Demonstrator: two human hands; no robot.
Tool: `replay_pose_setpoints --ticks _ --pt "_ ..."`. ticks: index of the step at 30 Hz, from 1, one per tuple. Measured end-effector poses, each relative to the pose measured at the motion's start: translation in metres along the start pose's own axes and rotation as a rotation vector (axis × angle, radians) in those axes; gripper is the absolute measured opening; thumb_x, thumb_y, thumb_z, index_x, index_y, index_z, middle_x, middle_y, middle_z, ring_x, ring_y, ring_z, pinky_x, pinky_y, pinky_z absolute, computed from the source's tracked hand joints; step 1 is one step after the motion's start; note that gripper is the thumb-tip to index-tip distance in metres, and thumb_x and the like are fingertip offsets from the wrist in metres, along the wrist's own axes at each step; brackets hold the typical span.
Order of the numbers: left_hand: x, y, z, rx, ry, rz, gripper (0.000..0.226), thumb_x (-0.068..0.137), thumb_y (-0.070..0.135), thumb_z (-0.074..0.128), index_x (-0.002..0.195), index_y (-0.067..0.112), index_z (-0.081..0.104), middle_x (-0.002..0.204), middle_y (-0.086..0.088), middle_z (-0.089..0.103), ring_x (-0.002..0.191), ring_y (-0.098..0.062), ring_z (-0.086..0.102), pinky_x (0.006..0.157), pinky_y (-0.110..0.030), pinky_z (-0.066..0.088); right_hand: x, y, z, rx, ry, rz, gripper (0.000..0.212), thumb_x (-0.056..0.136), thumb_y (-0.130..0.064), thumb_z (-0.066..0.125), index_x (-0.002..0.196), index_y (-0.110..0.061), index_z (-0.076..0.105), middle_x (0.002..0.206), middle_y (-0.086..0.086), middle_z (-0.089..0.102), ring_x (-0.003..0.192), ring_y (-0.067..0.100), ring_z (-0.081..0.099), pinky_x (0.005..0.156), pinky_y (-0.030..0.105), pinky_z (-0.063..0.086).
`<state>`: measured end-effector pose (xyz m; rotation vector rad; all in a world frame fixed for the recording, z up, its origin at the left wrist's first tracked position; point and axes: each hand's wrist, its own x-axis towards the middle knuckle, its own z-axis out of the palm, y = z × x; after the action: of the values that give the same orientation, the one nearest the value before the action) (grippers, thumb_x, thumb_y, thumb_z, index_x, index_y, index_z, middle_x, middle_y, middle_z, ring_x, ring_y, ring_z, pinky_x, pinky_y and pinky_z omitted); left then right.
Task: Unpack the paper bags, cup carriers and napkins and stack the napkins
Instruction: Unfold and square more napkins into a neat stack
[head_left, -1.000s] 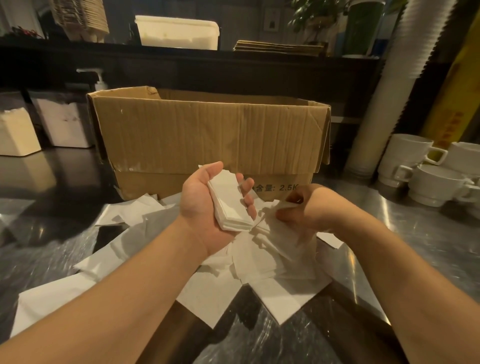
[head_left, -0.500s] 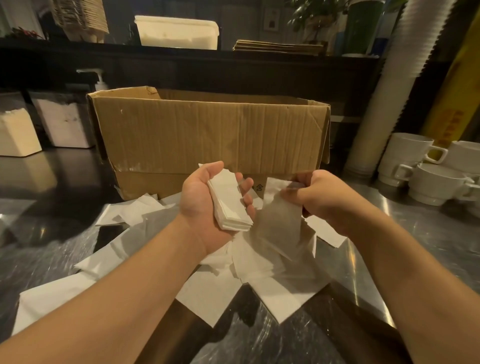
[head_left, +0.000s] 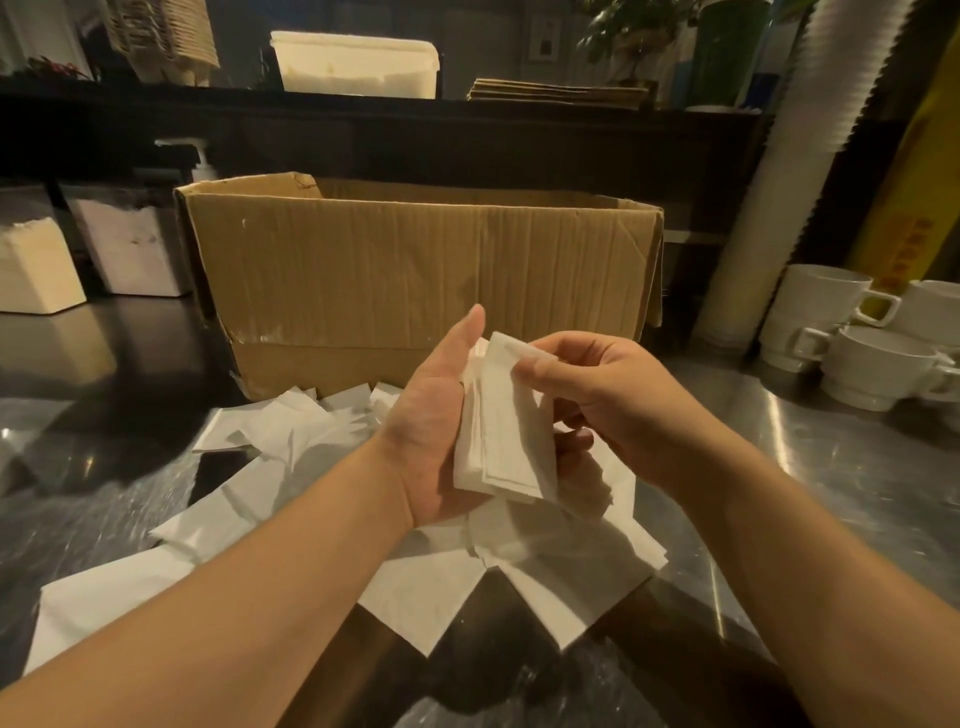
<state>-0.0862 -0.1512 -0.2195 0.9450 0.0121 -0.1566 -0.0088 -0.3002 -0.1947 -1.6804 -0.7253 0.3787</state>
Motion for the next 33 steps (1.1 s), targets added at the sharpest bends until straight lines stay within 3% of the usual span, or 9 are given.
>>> replay_pose_setpoints --ticks 3,6,8,10,12,15,18,24,33 --pt "-0.002 0.001 0.001 -0.02 0.037 -0.015 0.059 0.087 0.057 0.067 0.117 0.007 0.073 0.112 -0.019 0.064 0.101 -0.035 0.061 0.095 -0.049 0.05 0.004 0.001 0.0 -0.05 0.121 0.017 0.015 0.096 -0.03 0.068 0.108 -0.023 0.071 0.097 -0.003 0.074 0.087 0.017 0.073 0.067 0.024 0.055" --pt "0.0 0.004 0.001 -0.065 0.116 0.005 0.05 0.086 0.041 0.066 0.122 0.007 0.059 0.105 -0.017 0.066 0.089 -0.033 0.062 0.088 -0.046 0.051 0.01 0.003 -0.011 -0.204 0.277 0.058 0.018 0.099 -0.032 0.064 0.114 -0.023 0.066 0.103 -0.004 0.069 0.095 0.016 0.066 0.072 0.027 0.053" --pt "0.0 0.005 0.0 -0.125 0.161 0.028 0.044 0.085 0.037 0.065 0.118 0.008 0.057 0.101 -0.016 0.066 0.082 -0.032 0.062 0.084 -0.043 0.051 0.012 0.003 -0.02 -0.377 0.217 0.106 0.016 0.096 -0.031 0.068 0.109 -0.022 0.068 0.101 -0.002 0.07 0.094 0.018 0.068 0.076 0.031 0.058" --pt "0.002 0.006 -0.002 -0.183 0.184 0.04 0.039 0.088 0.036 0.061 0.115 0.009 0.054 0.095 -0.015 0.064 0.076 -0.03 0.059 0.078 -0.04 0.049 0.009 0.001 -0.023 -0.553 0.018 0.16 0.017 0.09 -0.032 0.074 0.104 -0.024 0.069 0.098 -0.003 0.071 0.092 0.016 0.069 0.075 0.029 0.059" --pt "0.003 0.006 -0.005 -0.21 0.198 0.049 0.037 0.088 0.036 0.059 0.114 0.011 0.051 0.09 -0.013 0.062 0.074 -0.029 0.057 0.074 -0.039 0.048 0.006 0.001 -0.02 -0.712 -0.166 0.207 0.027 0.083 -0.039 0.079 0.105 -0.027 0.068 0.1 -0.007 0.07 0.093 0.012 0.067 0.077 0.026 0.058" --pt "0.005 0.007 -0.009 -0.257 0.205 0.052 0.035 0.086 0.036 0.058 0.112 0.014 0.05 0.086 -0.009 0.062 0.072 -0.027 0.055 0.072 -0.037 0.047 0.004 0.003 -0.017 -0.818 -0.276 0.26 0.044 0.076 -0.041 0.086 0.112 -0.029 0.063 0.107 -0.008 0.066 0.095 0.012 0.064 0.082 0.024 0.059" --pt "0.005 0.007 -0.01 -0.276 0.209 0.052 0.034 0.086 0.036 0.057 0.111 0.014 0.051 0.085 -0.007 0.062 0.072 -0.026 0.055 0.072 -0.036 0.046 0.004 0.004 -0.018 -0.874 -0.266 0.248 0.049 0.076 -0.04 0.088 0.116 -0.03 0.062 0.111 -0.008 0.064 0.096 0.011 0.062 0.08 0.021 0.056" --pt "0.006 0.007 -0.01 -0.286 0.205 0.043 0.035 0.085 0.037 0.058 0.11 0.015 0.052 0.085 -0.007 0.062 0.072 -0.026 0.054 0.073 -0.036 0.045 0.003 0.002 -0.023 -0.862 -0.235 0.195 0.019 0.09 -0.03 0.075 0.107 -0.03 0.068 0.103 -0.01 0.068 0.09 0.007 0.064 0.067 0.014 0.05" --pt "0.006 0.008 -0.011 -0.277 0.206 0.052 0.033 0.087 0.037 0.057 0.11 0.014 0.052 0.085 -0.007 0.062 0.071 -0.025 0.054 0.073 -0.036 0.046 0.008 0.008 -0.019 -0.952 -0.145 0.174 0.02 0.094 -0.018 0.063 0.111 -0.027 0.067 0.101 -0.005 0.067 0.091 0.015 0.064 0.073 0.025 0.056"
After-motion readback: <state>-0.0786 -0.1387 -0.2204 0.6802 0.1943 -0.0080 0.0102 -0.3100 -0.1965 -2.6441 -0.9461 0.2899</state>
